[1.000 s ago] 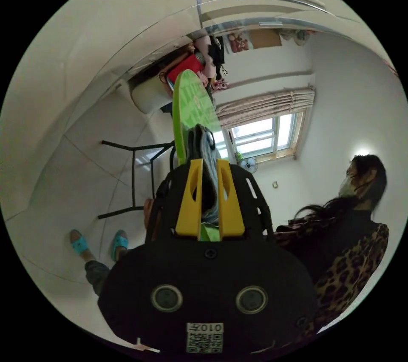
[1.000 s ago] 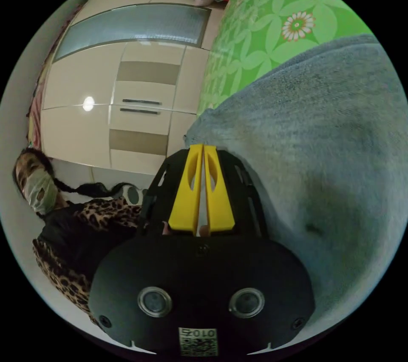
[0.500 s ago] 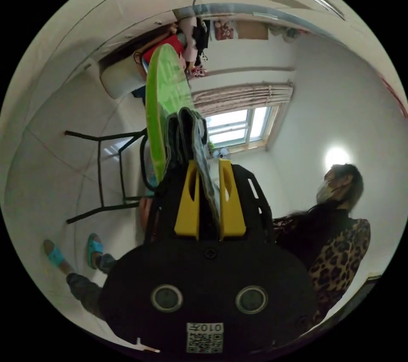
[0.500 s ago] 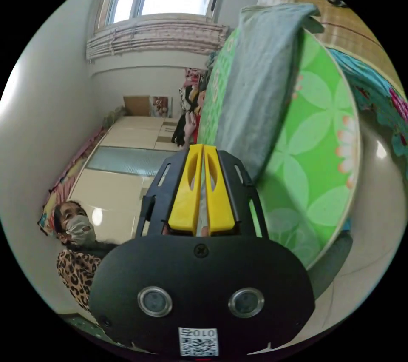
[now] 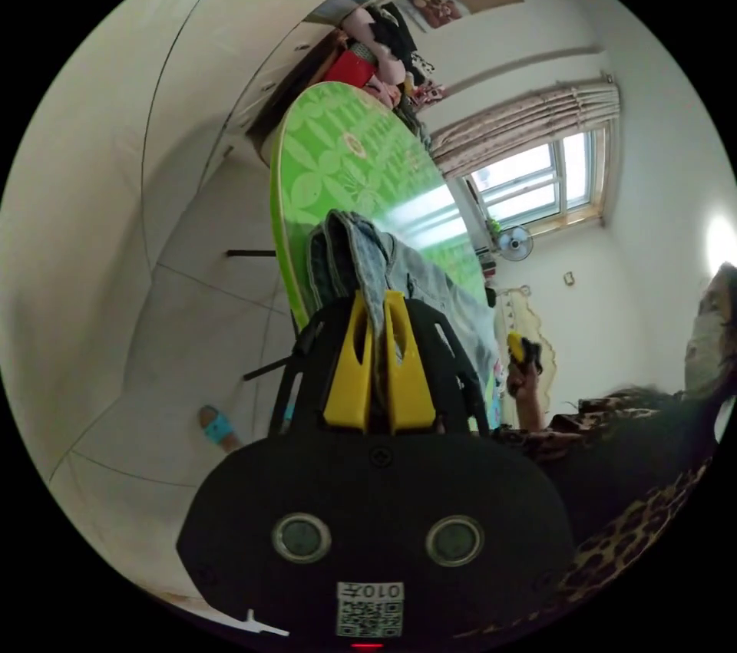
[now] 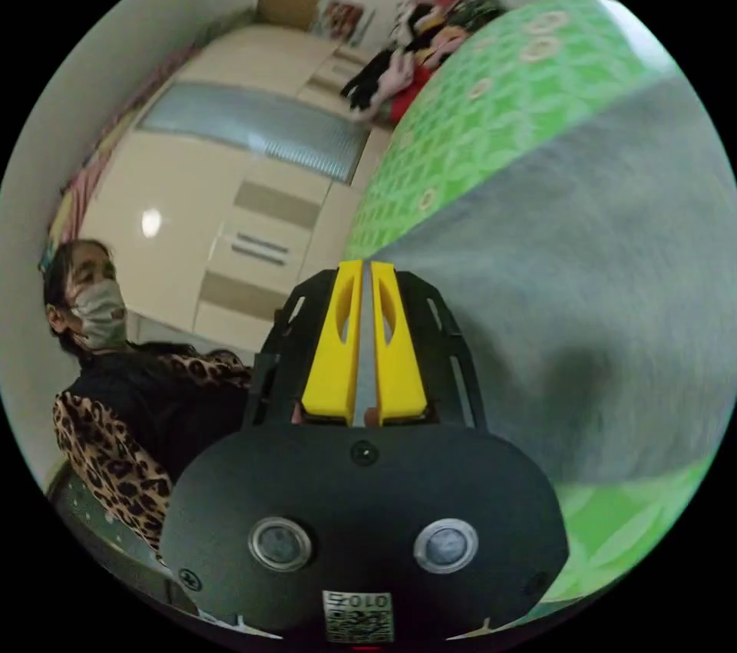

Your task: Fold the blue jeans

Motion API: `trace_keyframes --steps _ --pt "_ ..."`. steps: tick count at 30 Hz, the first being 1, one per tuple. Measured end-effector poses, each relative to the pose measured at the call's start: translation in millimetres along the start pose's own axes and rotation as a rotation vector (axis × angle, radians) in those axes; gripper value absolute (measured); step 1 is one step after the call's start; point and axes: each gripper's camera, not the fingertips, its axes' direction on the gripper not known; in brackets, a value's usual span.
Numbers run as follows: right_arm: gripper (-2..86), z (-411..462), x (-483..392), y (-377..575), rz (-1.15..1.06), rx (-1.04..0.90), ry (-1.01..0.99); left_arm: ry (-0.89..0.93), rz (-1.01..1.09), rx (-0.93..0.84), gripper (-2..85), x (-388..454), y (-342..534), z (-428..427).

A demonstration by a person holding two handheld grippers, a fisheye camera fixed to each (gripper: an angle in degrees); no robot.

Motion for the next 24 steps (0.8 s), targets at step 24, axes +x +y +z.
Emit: trace_keyframes --steps 24 --pt "12.4 592 -82 -133 -0.814 -1.428 0.121 0.292 -0.299 0.305 2.8 -38 155 -2"
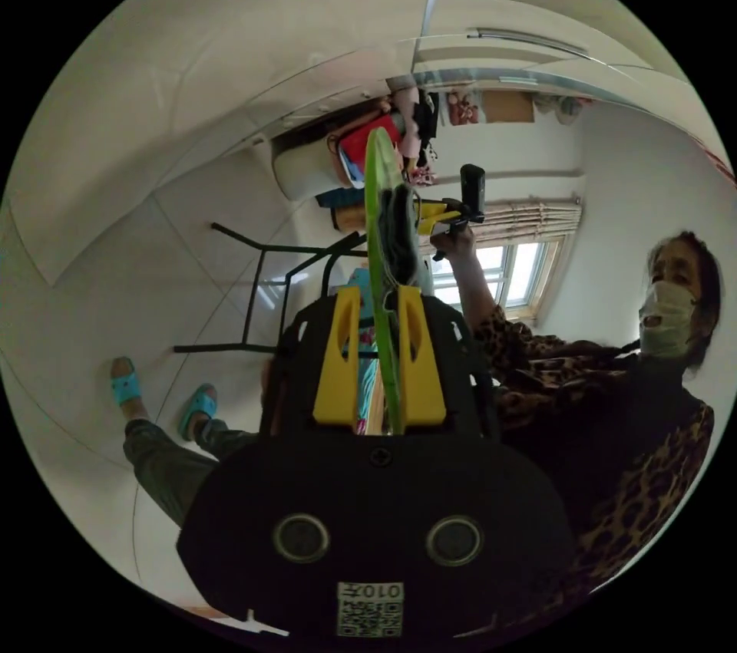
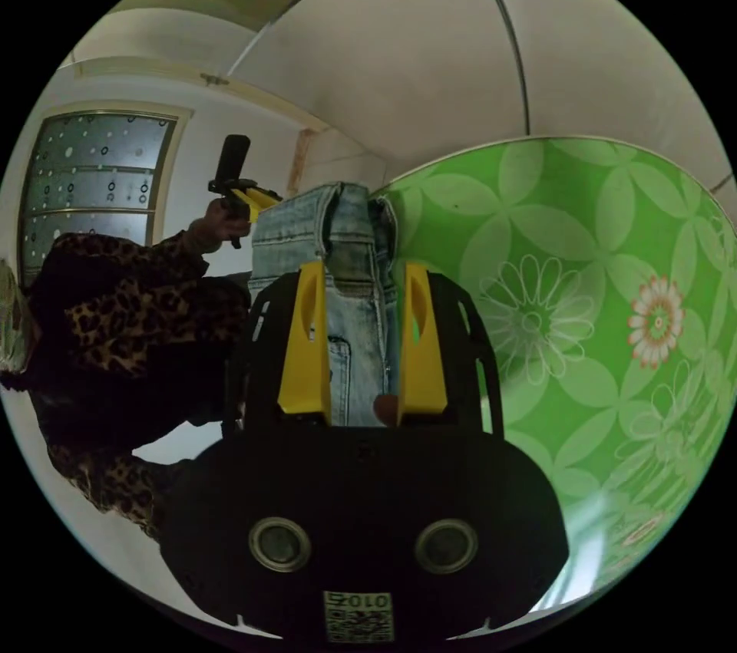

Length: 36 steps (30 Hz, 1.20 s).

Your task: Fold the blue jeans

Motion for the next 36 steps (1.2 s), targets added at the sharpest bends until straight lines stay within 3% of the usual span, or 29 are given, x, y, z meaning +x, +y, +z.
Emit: trace_keyframes --steps 3,11,14,18,20,22,25,31,36 --pt "11.5 6 18 0 0.022 0.02 -0.02 -0.062 0.055 -0.013 0.9 14 4 23" --pt "10.3 18 42 14 0.038 0.103 0.022 -0.576 0.407 -0.265 -0.2 142 16 89" --pt "9.6 20 47 22 0.051 0.131 0.052 -0.659 0.48 -0.295 -0.2 185 28 120" --pt "7.4 10 46 51 0.066 0.273 0.079 -0.778 0.624 -0.318 -0.3 243 37 153" --pt "5.9 -2 46 79 0.086 0.431 0.025 -0.931 0.842 -0.329 -0.2 295 49 181" --pt "3.8 -15 51 129 0.069 0.777 -0.16 -0.953 1.002 -0.318 -0.2 328 57 210" --pt "3.2 -6 59 180 0.124 1.028 -0.306 -0.892 1.179 -0.429 -0.2 354 67 282" --pt "2.7 47 60 271 0.386 1.237 -0.375 -0.94 1.358 -0.422 -0.3 379 102 388" --pt "2.4 82 62 309 0.419 1.33 -0.548 -0.813 1.517 -0.433 -0.3 404 144 427"
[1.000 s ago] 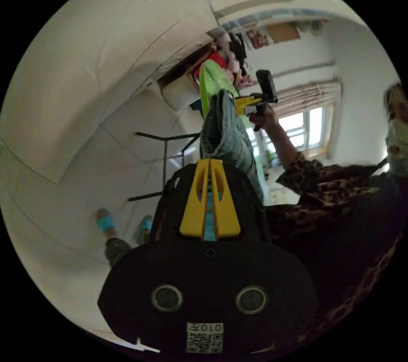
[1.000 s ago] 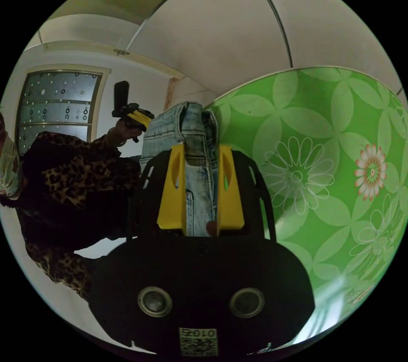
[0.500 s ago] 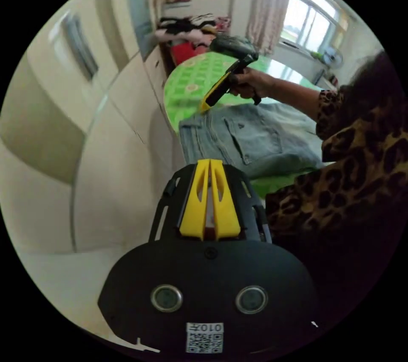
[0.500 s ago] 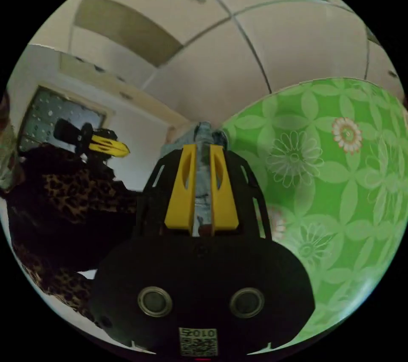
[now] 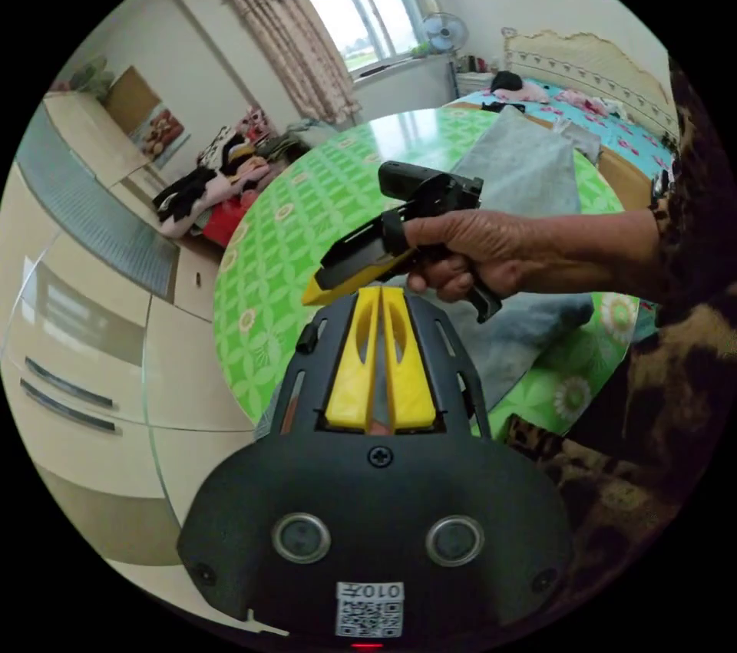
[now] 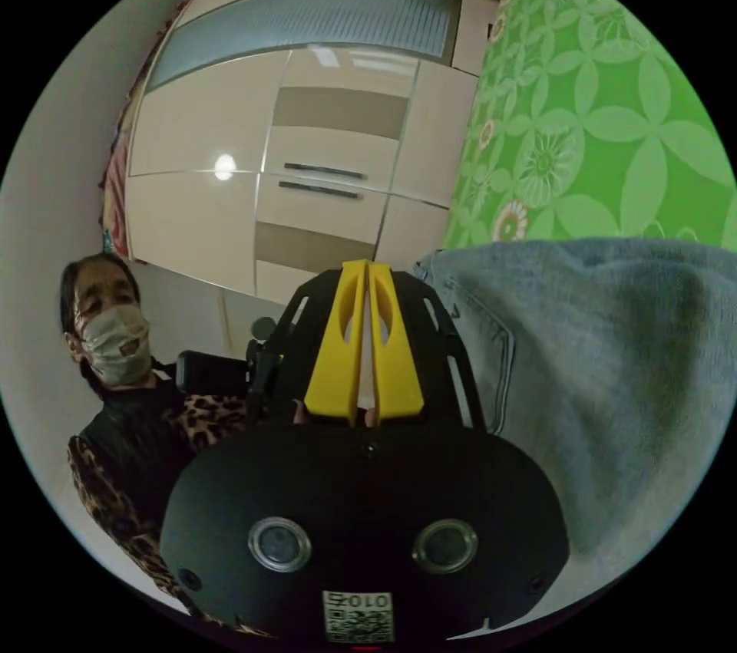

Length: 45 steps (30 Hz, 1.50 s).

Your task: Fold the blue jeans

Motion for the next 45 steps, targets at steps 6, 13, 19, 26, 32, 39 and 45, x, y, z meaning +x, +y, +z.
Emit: trace_keyframes --steps 6,13,19,26,32,39,45 --pt "2.3 -3 -9 11 -0.038 -0.038 -0.006 0.158 -0.04 0.067 -0.2 2 -19 3" --pt "2.4 11 -2 14 -0.034 -0.077 0.001 0.333 -0.155 0.12 0.1 -11 -17 6" --pt "2.4 25 -8 14 -0.061 -0.166 0.141 0.455 -0.27 0.258 0.2 -20 1 5" --pt "3.1 44 -15 10 -0.111 -0.168 0.09 0.262 -0.313 0.326 -0.2 -29 9 -32" --pt "6.7 70 -9 11 -0.202 -0.289 0.168 0.614 -0.674 0.482 -0.3 -103 83 -49" --pt "4.0 134 -39 -3 -0.393 -0.492 0.315 -0.019 -0.297 0.391 -0.4 -66 79 -107" --pt "2.8 167 -70 3 -0.364 -0.408 0.63 -0.544 0.016 0.21 -0.3 -27 70 -100"
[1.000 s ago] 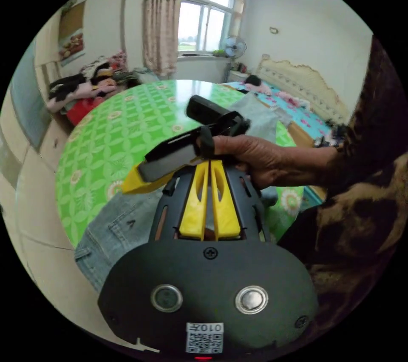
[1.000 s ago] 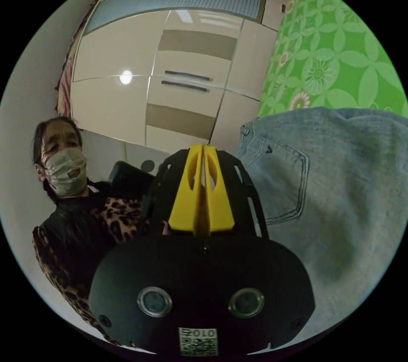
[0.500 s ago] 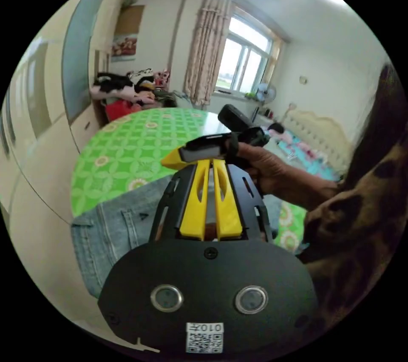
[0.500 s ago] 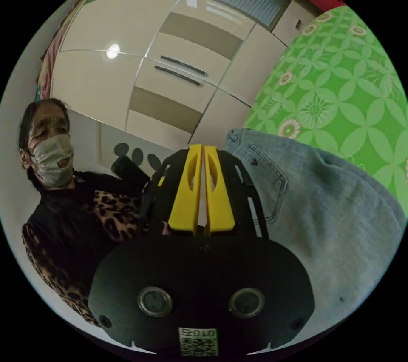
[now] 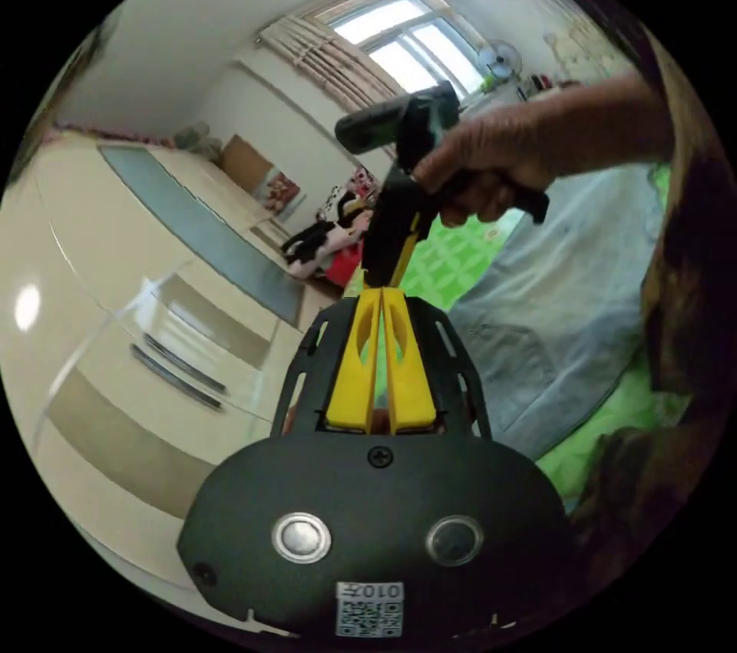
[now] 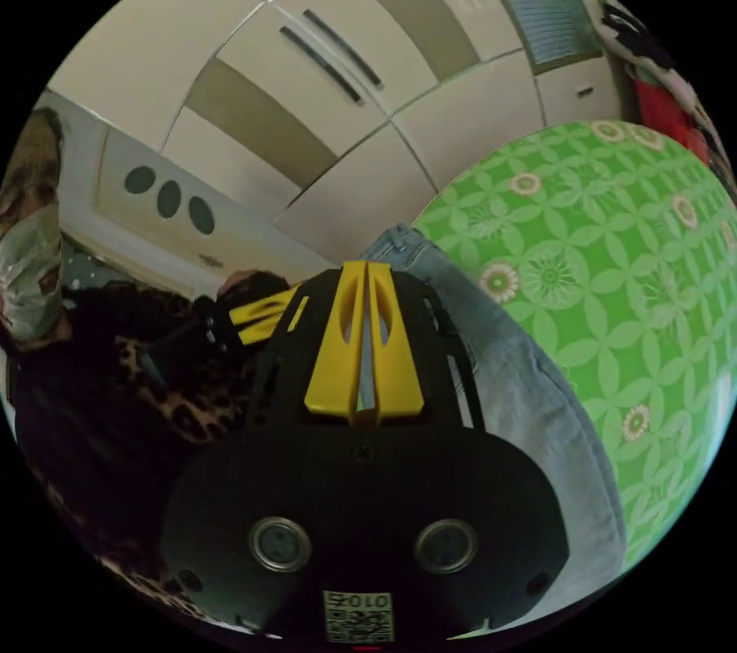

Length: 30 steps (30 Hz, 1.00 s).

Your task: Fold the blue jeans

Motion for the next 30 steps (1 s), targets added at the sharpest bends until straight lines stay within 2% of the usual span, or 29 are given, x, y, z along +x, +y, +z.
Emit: trace_keyframes --steps 2,4,6,9,11,12,14,15,16,17,19,21,23,26,30 --pt "2.8 1 -10 -1 -0.046 0.018 -0.018 -0.139 0.035 -0.048 -0.3 1 3 7" --pt "2.8 7 -18 0 -0.062 0.044 0.002 -0.173 0.048 -0.054 -0.2 -4 10 11" --pt "3.0 11 -27 1 -0.126 0.051 0.016 -0.131 -0.022 -0.041 -0.1 -20 21 11" --pt "4.8 10 -37 -2 -0.206 0.134 0.015 0.095 -0.355 -0.095 0.1 -84 59 20" --pt "8.1 22 -29 -18 -0.273 0.053 -0.058 0.363 -0.775 -0.147 0.1 -145 131 36" --pt "10.9 37 -17 -34 -0.267 -0.055 -0.113 0.432 -0.901 -0.143 0.1 -158 155 40" --pt "14.2 63 -4 -59 -0.29 -0.192 -0.157 0.729 -1.386 -0.059 0.6 -179 263 54" --pt "15.2 82 3 -74 -0.299 -0.261 -0.16 0.742 -1.458 -0.05 0.8 -177 284 53" --pt "15.8 102 11 -90 -0.287 -0.338 -0.154 0.66 -1.557 -0.12 1.4 -173 318 46" --pt "16.1 112 15 -97 -0.289 -0.375 -0.155 0.583 -1.616 -0.207 2.3 -168 344 39" --pt "16.5 149 22 -126 -0.326 -0.5 -0.2 0.519 -1.705 -0.273 3.9 -158 376 31" --pt "16.6 176 25 -146 -0.351 -0.586 -0.212 0.537 -1.801 -0.294 5.6 -145 403 35" --pt "16.6 197 27 -161 -0.356 -0.647 -0.217 0.618 -1.917 -0.284 8.0 -123 435 55" --pt "16.4 225 28 -175 -0.362 -0.754 -0.207 0.648 -1.996 -0.207 9.8 -112 463 71" --pt "14.7 242 24 -183 -0.359 -0.827 -0.27 0.715 -2.018 -0.146 10.5 -114 481 86"
